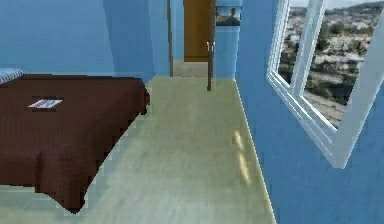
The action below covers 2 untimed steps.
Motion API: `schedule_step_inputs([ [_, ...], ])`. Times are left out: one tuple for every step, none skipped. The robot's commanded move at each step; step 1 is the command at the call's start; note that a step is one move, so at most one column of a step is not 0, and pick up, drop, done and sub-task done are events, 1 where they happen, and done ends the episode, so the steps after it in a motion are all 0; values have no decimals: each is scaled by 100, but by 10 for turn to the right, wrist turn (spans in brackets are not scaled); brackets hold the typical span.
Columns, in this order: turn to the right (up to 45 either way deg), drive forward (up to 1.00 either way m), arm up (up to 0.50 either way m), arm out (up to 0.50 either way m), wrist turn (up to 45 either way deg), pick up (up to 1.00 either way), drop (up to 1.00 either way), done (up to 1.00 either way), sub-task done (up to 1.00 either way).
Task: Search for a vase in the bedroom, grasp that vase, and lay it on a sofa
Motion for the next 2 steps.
schedule_step_inputs([
  [0,100,0,0,0,0,0,0,0],
  [0,100,0,0,0,0,0,0,0],
])
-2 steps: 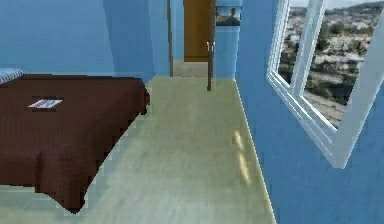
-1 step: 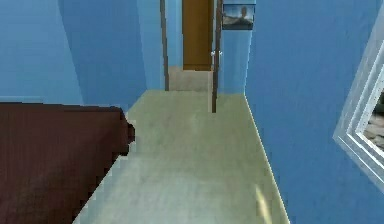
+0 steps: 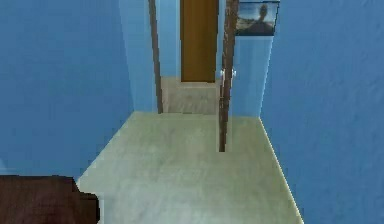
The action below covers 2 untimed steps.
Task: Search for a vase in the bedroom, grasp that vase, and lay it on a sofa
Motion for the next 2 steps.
schedule_step_inputs([
  [0,100,0,0,0,0,0,0,0],
  [330,0,0,0,0,0,0,0,0],
])
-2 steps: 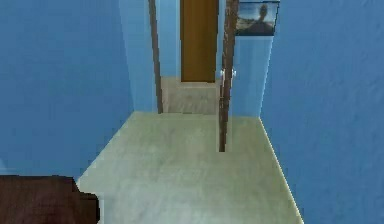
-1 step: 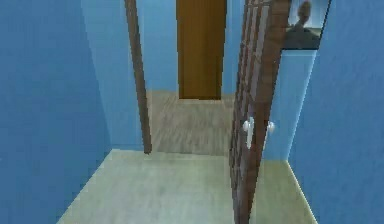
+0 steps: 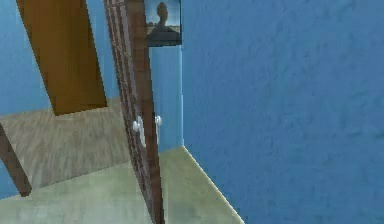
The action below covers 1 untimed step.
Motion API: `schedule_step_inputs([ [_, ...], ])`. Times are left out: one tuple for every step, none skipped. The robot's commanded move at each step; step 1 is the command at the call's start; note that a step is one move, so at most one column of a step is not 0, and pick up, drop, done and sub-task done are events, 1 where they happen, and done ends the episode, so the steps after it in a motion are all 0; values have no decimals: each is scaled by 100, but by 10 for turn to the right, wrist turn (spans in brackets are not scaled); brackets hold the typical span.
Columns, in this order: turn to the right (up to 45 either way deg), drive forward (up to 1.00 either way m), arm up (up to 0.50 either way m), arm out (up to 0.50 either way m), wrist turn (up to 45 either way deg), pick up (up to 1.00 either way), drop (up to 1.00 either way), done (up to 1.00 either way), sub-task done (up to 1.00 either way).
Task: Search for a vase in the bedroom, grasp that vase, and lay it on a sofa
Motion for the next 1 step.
schedule_step_inputs([
  [0,5,0,0,0,0,0,0,0],
])
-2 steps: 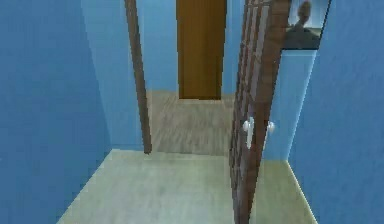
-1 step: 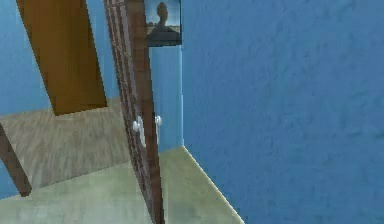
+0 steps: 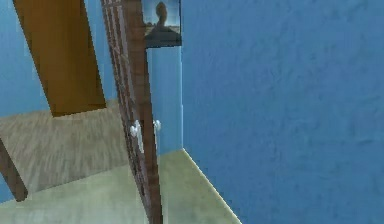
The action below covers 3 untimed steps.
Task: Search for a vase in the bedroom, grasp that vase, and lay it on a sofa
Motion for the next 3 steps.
schedule_step_inputs([
  [-450,0,0,0,0,0,0,0,0],
  [-90,0,0,0,0,0,0,0,0],
  [0,85,0,0,0,0,0,0,0],
])
